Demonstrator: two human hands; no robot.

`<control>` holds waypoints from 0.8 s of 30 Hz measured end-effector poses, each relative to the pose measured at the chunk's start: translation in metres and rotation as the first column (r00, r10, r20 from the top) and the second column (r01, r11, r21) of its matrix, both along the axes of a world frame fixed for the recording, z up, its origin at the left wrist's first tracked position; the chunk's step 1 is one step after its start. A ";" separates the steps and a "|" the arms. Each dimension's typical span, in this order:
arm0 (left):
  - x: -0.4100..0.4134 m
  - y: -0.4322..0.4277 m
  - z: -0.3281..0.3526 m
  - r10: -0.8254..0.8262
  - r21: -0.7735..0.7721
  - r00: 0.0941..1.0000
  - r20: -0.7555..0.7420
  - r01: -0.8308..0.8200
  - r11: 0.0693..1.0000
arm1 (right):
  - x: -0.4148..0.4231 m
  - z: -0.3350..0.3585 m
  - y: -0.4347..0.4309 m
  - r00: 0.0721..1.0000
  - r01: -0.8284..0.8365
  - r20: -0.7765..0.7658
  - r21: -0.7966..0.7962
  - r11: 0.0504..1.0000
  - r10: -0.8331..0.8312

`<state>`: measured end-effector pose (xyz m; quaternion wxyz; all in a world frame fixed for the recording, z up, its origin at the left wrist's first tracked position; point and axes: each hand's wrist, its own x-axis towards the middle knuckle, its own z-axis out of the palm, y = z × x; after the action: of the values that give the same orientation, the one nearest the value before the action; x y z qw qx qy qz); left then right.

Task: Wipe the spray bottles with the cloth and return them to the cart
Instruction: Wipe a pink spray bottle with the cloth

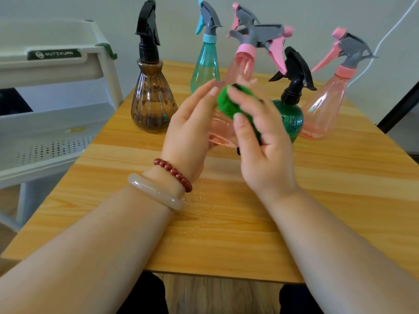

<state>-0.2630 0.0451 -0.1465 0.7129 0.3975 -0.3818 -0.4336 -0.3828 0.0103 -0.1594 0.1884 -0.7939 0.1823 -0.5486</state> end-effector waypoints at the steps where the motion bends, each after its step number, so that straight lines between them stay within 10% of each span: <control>1: -0.003 0.001 0.000 -0.004 -0.023 0.999 0.048 0.005 1.000 | -0.002 0.000 -0.003 0.999 0.007 0.045 0.064 0.998 -0.010; 4: -0.008 0.001 -0.001 0.011 -0.042 0.997 0.076 -0.008 0.999 | -0.004 0.001 -0.005 0.994 0.026 0.096 0.182 0.983 -0.044; 9: 0.003 0.000 -0.003 0.063 -0.044 0.996 0.061 -0.060 0.997 | 0.003 0.000 0.003 0.991 -0.070 -0.123 -0.079 0.994 0.060; 16: -0.012 0.003 -0.001 0.022 -0.016 0.994 0.110 -0.021 1.000 | -0.002 0.001 -0.009 0.980 0.109 0.130 0.298 0.948 -0.153; 24: 0.001 0.003 0.001 0.025 -0.014 1.000 0.015 -0.025 1.000 | 0.001 0.001 0.004 0.994 -0.011 -0.107 -0.070 0.998 0.003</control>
<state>-0.2622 0.0478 -0.1454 0.7180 0.4006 -0.3851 -0.4192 -0.3817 0.0142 -0.1585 0.1523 -0.8290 0.1701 -0.5105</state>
